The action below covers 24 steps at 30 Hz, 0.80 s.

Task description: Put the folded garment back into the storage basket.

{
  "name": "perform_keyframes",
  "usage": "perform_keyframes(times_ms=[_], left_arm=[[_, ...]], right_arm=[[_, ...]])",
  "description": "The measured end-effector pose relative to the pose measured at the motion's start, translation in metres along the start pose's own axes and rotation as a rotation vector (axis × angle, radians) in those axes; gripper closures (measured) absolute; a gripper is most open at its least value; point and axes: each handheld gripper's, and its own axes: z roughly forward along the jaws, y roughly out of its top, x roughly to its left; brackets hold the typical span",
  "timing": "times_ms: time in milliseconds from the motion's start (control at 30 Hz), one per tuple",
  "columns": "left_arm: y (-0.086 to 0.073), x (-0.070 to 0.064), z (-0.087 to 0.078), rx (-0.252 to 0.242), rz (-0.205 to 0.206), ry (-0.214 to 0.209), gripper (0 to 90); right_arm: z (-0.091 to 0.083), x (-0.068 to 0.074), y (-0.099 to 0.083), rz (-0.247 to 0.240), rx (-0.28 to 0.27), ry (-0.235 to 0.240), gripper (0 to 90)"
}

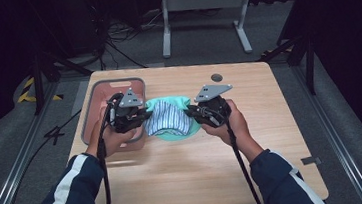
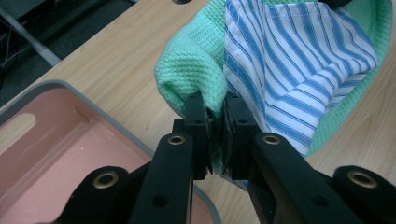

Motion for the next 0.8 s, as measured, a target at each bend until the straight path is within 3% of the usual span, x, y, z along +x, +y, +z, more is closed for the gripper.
perform_keyframes(times_ms=[700,733,800], left_arm=[[-0.028,0.024,-0.032,0.01,-0.086,0.093,82.2],[-0.029,0.026,-0.034,0.02,-0.076,0.103,82.2],[-0.033,0.029,-0.037,0.02,-0.097,0.105,82.2]], right_arm=[[0.04,0.018,0.036,-0.052,-0.021,0.073,82.3],[0.042,0.019,0.038,-0.054,-0.023,0.076,82.3],[0.046,0.021,0.041,-0.055,-0.024,0.083,82.3]])
